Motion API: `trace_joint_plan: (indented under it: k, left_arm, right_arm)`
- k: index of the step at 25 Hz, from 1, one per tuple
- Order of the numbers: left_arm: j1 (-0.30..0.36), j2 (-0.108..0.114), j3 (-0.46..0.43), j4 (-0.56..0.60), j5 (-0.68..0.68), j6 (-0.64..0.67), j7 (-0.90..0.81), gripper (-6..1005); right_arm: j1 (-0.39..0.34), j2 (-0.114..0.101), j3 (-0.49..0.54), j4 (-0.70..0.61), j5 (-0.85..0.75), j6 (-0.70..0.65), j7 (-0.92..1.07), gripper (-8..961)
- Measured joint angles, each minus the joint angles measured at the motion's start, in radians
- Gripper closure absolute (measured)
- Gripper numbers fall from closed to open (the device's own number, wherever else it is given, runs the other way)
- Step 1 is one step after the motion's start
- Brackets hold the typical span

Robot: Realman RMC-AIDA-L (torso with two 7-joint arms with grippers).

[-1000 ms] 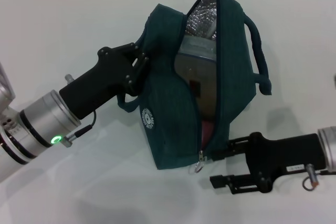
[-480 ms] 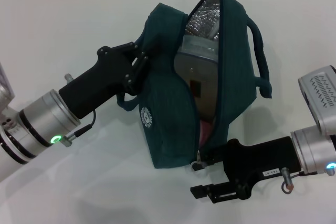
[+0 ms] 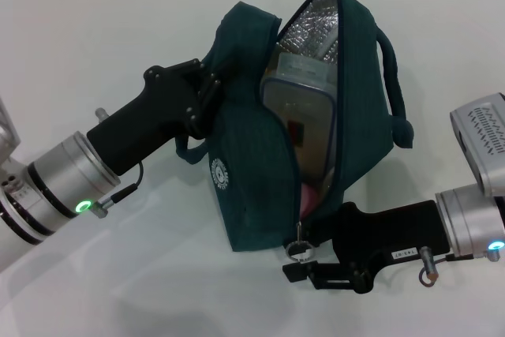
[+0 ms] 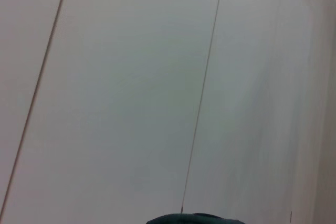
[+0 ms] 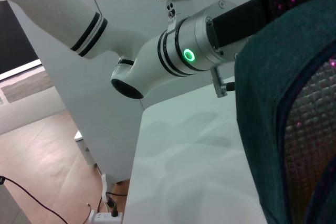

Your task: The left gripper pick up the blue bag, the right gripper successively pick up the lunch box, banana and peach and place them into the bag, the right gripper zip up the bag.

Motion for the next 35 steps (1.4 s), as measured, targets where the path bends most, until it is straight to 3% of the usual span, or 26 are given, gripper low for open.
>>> trace_joint_plan:
  k: [12, 14, 19, 25, 35]
  left_arm:
    - [-0.001, 0.000, 0.000, 0.000, -0.007, 0.015, -0.012, 957]
    - [-0.003, 0.000, 0.000, 0.000, -0.013, 0.016, -0.023, 957]
    - [-0.004, 0.001, 0.001, 0.000, -0.022, 0.016, -0.030, 946]
    - [-0.004, 0.002, 0.001, 0.000, -0.023, 0.022, -0.038, 929]
    - [-0.006, 0.004, 0.000, 0.000, -0.025, 0.042, -0.053, 900]
  right_arm:
    - [0.005, -0.008, 0.001, -0.006, -0.008, 0.000, 0.000, 736]
    - [0.005, -0.009, 0.000, -0.015, -0.008, 0.000, -0.003, 820]
    - [-0.007, -0.014, 0.013, -0.034, -0.008, -0.002, -0.007, 843]
    - [-0.015, -0.015, 0.022, -0.054, -0.008, -0.010, -0.040, 943]
    - [-0.059, -0.014, 0.042, -0.150, 0.000, -0.029, -0.075, 943]
